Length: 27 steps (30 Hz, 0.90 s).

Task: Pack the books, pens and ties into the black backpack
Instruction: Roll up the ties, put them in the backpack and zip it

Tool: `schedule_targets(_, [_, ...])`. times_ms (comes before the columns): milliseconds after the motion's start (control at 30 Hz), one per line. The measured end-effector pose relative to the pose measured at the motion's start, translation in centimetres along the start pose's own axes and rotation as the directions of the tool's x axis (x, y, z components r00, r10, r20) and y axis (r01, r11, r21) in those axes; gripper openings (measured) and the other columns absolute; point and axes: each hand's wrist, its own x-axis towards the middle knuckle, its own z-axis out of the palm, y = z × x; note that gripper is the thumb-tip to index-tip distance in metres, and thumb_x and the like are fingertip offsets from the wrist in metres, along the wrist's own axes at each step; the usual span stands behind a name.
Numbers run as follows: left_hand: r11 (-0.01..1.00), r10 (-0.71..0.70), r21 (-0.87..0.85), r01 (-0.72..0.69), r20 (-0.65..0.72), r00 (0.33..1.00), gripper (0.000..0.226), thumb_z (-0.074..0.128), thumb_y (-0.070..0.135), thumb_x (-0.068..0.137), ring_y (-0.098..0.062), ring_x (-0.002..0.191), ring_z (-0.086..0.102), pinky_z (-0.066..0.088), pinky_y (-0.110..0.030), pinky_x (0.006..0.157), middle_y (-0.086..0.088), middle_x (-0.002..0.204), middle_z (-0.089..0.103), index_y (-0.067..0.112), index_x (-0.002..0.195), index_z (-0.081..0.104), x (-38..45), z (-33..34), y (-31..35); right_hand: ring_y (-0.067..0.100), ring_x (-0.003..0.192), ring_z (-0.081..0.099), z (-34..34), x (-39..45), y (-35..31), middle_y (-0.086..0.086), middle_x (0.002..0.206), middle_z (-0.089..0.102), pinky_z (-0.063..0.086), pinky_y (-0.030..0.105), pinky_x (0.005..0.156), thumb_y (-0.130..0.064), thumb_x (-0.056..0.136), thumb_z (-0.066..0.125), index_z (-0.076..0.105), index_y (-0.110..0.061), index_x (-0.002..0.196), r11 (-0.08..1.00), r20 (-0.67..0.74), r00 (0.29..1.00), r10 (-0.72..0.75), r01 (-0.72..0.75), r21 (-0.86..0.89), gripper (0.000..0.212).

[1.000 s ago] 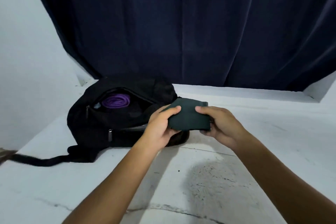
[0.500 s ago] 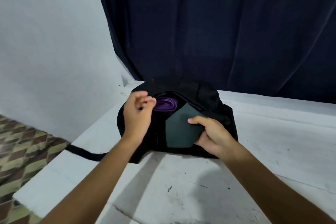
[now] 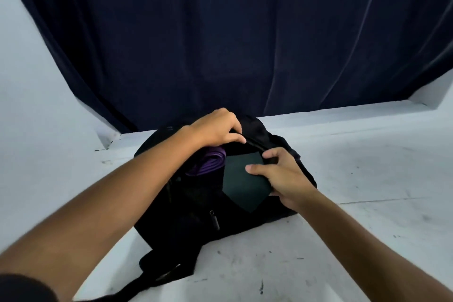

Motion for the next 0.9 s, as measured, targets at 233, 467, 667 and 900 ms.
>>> schedule_targets(233, [0.972,-0.094,-0.223,0.068,-0.106,0.99,0.025,0.069,0.038,0.089,-0.014,0.093,0.067,0.054,-0.042,0.089,0.0,0.093,0.076,0.015,0.095,0.079,1.4,-1.8,-1.4,0.004,0.059,0.047,1.8,2.0,0.0,-0.005,0.072,0.051,0.038,0.007,0.052,-0.017,0.084,0.074,0.06,-0.013,0.095,0.833,-0.174,0.902,-0.394,0.271,-0.482,0.018])
schedule_targets(467, [0.949,-0.15,-0.302,0.09,-0.182,0.972,0.026,0.07,0.035,0.089,-0.015,0.088,0.069,0.056,-0.042,0.085,-0.004,0.09,0.075,0.01,0.091,0.078,1.6,-2.2,-1.9,0.033,0.096,0.063,4.1,4.2,-2.3,0.016,0.101,0.067,0.048,0.03,0.079,-0.017,0.092,0.061,0.067,-0.003,0.104,0.593,-0.079,0.874,-0.479,0.256,-0.764,0.02])
schedule_targets(667, [0.927,-0.211,-0.349,0.139,-0.176,0.962,0.036,0.07,0.037,0.088,-0.023,0.077,0.067,0.056,-0.043,0.081,-0.019,0.086,0.072,0.002,0.081,0.075,1.8,-2.4,-2.7,0.028,0.088,0.064,4.0,6.7,-4.1,0.014,0.091,0.068,0.048,0.03,0.073,-0.015,0.092,0.059,0.069,0.006,0.097,0.587,0.078,0.945,-0.318,0.261,-0.766,0.023])
schedule_targets(900, [0.91,-0.237,-0.386,0.154,-0.178,0.955,0.034,0.07,0.035,0.089,-0.023,0.082,0.068,0.054,-0.034,0.08,-0.016,0.085,0.073,0.002,0.083,0.076,1.9,-1.9,-2.7,0.031,0.112,0.057,3.0,6.1,-2.1,0.01,0.126,0.055,0.046,0.033,0.088,-0.021,0.089,0.065,0.06,-0.01,0.115,0.253,0.321,0.821,-0.472,0.475,-0.843,0.029])
